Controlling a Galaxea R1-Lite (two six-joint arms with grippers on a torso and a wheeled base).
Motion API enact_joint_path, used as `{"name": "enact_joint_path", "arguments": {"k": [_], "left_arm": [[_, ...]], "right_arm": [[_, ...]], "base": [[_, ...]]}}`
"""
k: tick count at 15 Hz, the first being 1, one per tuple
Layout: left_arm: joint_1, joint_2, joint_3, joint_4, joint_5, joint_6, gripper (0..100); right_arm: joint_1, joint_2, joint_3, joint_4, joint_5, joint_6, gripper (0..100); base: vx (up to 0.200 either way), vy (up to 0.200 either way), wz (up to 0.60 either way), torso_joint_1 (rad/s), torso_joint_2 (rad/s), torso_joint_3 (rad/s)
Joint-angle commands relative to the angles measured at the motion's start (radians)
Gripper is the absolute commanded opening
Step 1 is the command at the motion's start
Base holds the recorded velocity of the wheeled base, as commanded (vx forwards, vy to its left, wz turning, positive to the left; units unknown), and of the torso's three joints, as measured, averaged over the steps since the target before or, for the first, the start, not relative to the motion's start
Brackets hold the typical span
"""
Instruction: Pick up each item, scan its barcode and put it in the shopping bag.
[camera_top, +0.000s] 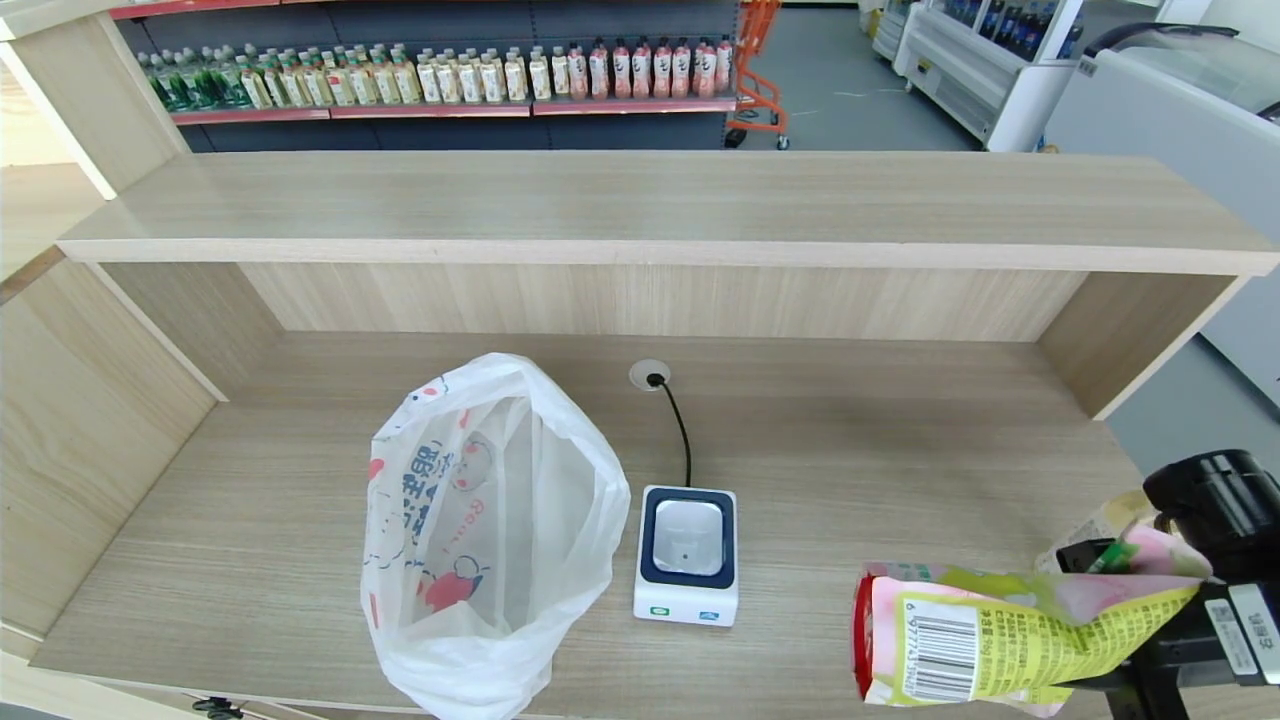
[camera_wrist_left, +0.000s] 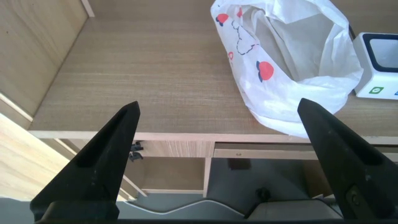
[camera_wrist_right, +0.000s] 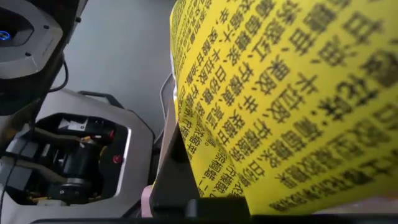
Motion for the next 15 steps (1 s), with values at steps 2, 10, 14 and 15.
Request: {"name": "enact_joint_path", "arguments": {"k": [2,10,14,15], "left_arm": [[0.000,0.000,0.000,-0.001,0.000,0.000,100],[0.000,0.000,0.000,-0.001,0.000,0.000,100],[0.000,0.000,0.000,-0.001,0.000,0.000,100],[0.000,0.000,0.000,-0.001,0.000,0.000,100]], "right_arm": [[0.018,0.005,0.014,0.002,-0.010,-0.025,0],[0.064,-0.054,0.050,0.002,-0.065,-0.059,0],[0.096,-0.071,0.050,0.002,-0.074,-0.093,0],[0.096,-0.074,0.050,0.002,-0.074,-0.096,0]], "base": [[0.000,0.000,0.00,0.000,0.00,0.000],[0.000,0.000,0.00,0.000,0.00,0.000],[0.000,0.000,0.00,0.000,0.00,0.000],[0.000,0.000,0.00,0.000,0.00,0.000]]}}
